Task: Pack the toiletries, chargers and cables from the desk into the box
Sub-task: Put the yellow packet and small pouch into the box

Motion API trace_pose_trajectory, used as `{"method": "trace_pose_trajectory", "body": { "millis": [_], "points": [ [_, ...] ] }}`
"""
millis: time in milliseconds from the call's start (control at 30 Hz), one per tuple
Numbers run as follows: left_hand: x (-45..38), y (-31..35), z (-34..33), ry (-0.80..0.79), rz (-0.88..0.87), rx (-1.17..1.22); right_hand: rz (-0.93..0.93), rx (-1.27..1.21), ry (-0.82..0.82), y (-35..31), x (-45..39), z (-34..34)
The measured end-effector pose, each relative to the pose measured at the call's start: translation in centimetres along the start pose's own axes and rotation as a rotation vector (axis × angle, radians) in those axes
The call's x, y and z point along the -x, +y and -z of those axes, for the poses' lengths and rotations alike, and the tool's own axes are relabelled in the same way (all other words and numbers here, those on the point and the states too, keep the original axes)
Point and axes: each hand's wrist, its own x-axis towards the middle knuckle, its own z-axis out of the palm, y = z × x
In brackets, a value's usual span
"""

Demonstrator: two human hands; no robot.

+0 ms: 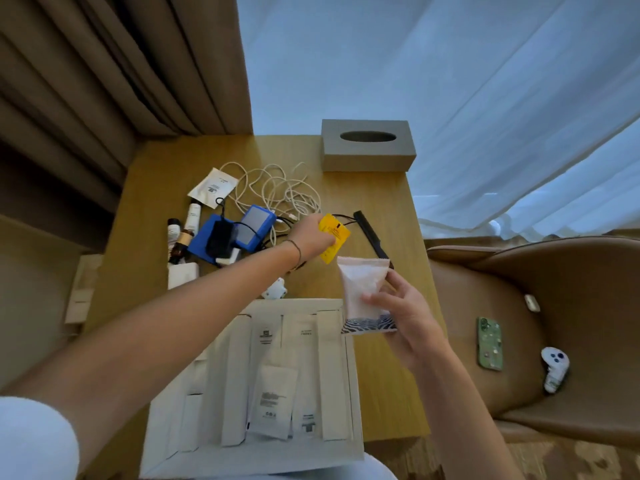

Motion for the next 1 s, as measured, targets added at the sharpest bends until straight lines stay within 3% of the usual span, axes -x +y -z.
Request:
{"method": "trace_pose_trajectory", "body": {
  "millis": [133, 333, 633, 1000],
  "points": [
    [4.4, -0.6, 3.9, 0.104, -0.011, 0.28, -0.041, 0.065, -0.054, 1.5, 1.8, -3.7],
    [11.1, -3.8, 8.0, 0.29, 0.016, 0.481, -0.063, 0.359, -0.032, 6.3, 2.3, -8.1],
    [18.8, -10.5, 9.3, 0.298, 0.102, 0.516, -0.054, 0.796, 0.312, 14.0, -2.4, -10.5],
    [23.8, -13.8, 6.9, 0.251, 0.154, 0.48, 0.014, 1.072, 0.366, 17.7, -5.2, -10.5]
  ]
}}
